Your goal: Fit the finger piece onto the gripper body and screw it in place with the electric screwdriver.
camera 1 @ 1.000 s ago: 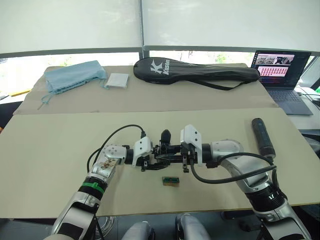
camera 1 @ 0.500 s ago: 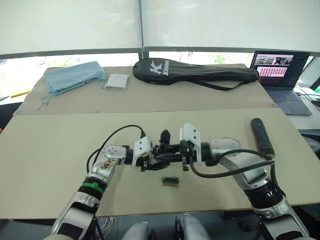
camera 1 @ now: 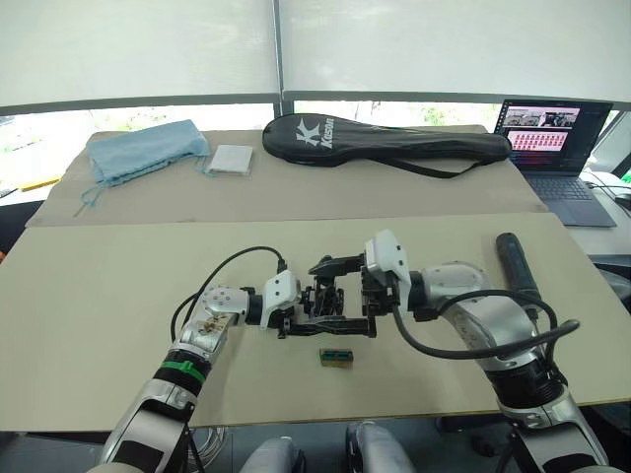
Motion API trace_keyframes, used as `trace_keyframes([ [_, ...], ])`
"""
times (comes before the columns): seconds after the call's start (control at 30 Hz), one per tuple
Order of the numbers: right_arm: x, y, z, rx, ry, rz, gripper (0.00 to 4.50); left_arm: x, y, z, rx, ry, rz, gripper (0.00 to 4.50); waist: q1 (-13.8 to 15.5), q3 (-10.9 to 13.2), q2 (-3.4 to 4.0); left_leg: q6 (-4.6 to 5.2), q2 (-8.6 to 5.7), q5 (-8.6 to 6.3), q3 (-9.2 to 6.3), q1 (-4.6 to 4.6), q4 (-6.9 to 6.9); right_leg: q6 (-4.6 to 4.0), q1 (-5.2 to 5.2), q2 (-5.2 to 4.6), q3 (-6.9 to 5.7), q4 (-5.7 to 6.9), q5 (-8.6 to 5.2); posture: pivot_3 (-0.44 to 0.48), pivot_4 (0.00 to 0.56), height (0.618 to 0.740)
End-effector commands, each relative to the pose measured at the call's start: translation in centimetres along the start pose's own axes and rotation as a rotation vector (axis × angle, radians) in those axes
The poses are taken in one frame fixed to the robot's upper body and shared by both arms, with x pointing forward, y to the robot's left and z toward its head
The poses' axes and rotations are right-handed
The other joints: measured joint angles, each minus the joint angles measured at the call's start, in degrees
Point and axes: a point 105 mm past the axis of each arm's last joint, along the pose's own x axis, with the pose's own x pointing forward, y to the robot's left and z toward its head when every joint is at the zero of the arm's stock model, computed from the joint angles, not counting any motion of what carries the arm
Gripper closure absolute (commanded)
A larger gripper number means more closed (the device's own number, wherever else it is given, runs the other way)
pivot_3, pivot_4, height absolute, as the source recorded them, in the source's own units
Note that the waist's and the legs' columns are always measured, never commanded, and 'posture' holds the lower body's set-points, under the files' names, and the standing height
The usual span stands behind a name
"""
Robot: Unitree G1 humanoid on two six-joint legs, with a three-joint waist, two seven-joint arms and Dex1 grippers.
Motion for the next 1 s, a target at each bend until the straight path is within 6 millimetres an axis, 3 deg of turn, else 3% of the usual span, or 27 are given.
trace_keyframes([
  [0.03,-0.5,0.7,2.6,-0.079,-0.095,0.028,0.0,-0.3,-0.2,-1.3,-0.04,0.037,0.022,0.9,-0.01,0.0,0.0,0.0,0.0,0.0,0.0,0.01,-0.01,0.0,0.0,0.0,0.0,0.0,0.0,0.0,0.15,0.74],
  [0.1,-0.8,0.9,3.2,-0.094,-0.114,0.026,0.0,-0.2,-0.2,-1.3,-0.038,0.036,0.03,0.02,0.08,0.0,0.0,0.0,0.0,0.0,0.0,0.02,-0.01,0.0,0.0,0.0,0.01,0.01,0.0,0.0,0.15,0.74],
  [0.33,-2.8,1.3,5.0,-0.13,-0.144,-0.048,0.0,-2.2,0.0,-1.8,-0.031,0.043,0.071,0.02,-0.02,0.0,0.0,-0.01,0.0,0.0,0.0,0.03,-0.06,0.0,0.01,0.0,0.02,0.0,0.0,0.0,0.15,0.74],
  [0.47,-8.0,1.0,4.6,-0.096,-0.04,-0.274,0.0,-7.5,0.8,-1.7,0.014,0.025,0.195,0.02,-0.07,0.0,-0.01,-0.01,0.03,-0.01,-0.03,0.0,-0.19,-0.04,-0.05,0.0,0.0,-0.03,-0.03,0.0,0.15,0.74],
  [0.57,-12.8,1.3,3.6,-0.108,0.043,-0.494,0.0,-10.7,-0.5,1.1,-0.052,-0.098,0.133,0.02,0.12,0.03,0.01,-0.01,0.06,-0.01,0.02,-0.01,-0.22,-0.06,-0.08,0.01,0.03,-0.04,-0.04,0.0,0.15,0.74],
  [0.67,-17.5,2.5,2.8,-0.106,0.114,-0.697,0.0,-12.9,-0.3,2.6,-0.039,-0.105,0.17,0.02,1.33,0.08,0.04,0.15,0.09,-0.11,-0.04,-0.14,-0.18,0.02,-0.04,-0.03,-0.04,-0.05,-0.1,0.0,0.15,0.74],
  [0.8,-21.8,5.2,1.4,-0.07,0.215,-0.889,0.0,-14.0,0.3,4.7,-0.009,-0.128,0.194,0.02,2.2,0.1,0.07,0.24,0.06,-0.17,0.04,-0.03,-0.09,0.11,0.13,-0.05,0.0,-0.15,-0.07,0.0,0.15,0.74],
  [1.0,-26.4,10.0,-1.2,0.069,0.302,-1.123,0.0,-13.5,1.0,8.6,-0.007,-0.233,0.167,0.02,1.8,0.11,0.09,0.19,0.06,-0.18,0.09,0.06,-0.16,0.13,0.12,-0.02,0.06,-0.1,-0.09,0.0,0.15,0.74],
])
